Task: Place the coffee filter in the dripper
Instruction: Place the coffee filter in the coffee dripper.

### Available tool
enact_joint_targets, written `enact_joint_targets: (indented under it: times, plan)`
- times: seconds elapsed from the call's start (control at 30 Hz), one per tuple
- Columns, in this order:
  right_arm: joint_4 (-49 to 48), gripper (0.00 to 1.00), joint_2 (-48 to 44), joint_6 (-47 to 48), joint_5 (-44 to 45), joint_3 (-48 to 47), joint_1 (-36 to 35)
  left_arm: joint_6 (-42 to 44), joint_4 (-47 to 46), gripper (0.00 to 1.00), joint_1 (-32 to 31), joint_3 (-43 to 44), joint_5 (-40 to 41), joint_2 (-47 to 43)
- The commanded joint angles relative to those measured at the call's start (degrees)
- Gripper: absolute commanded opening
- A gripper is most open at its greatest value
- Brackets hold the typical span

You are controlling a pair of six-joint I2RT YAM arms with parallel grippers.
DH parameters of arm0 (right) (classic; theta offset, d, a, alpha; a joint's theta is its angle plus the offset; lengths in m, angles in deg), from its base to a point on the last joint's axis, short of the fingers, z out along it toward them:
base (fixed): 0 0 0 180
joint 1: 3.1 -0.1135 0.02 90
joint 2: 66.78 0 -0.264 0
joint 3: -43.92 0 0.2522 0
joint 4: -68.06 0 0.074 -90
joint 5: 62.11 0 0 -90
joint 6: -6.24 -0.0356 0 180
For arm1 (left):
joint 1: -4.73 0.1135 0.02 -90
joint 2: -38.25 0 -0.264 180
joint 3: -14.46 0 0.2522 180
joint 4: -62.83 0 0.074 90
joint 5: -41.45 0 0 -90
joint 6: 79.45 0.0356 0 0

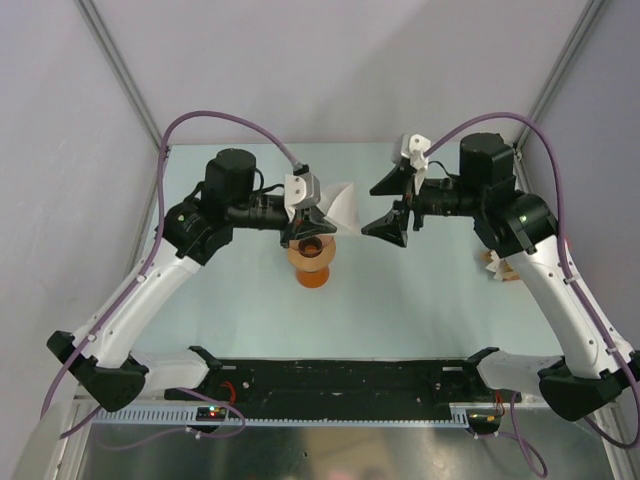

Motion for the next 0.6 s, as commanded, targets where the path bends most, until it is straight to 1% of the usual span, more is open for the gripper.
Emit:
enact_joint_targets:
  times: [0.0, 0.13, 0.33, 0.5, 0.57]
  plan:
    - [1.3, 0.87, 0.13, 5.27, 6.53, -0.43, -4.07, -2.77, -3.2, 0.0, 0.08, 3.59, 0.79, 0.4]
    - [1.06, 0.88, 1.53, 6.92, 9.25, -0.75, -5.81, -2.28, -3.79, 0.0, -0.74, 3.78, 1.41, 0.3]
    - [0.41, 0.85, 3.08, 8.27, 11.83, -1.13, -7.47, -2.38, -5.05, 0.0, -2.36, 3.8, 2.67, -0.28]
    - [-0.5, 0.74, 3.84, 9.01, 11.16, -1.88, -8.19, -2.15, -5.72, 0.0, -3.15, 3.51, 3.17, -0.44]
    - [-0.09, 0.74, 3.92, 10.08, 10.77, -1.96, -8.57, -2.77, -6.21, 0.0, -3.3, 3.68, 3.3, -0.26]
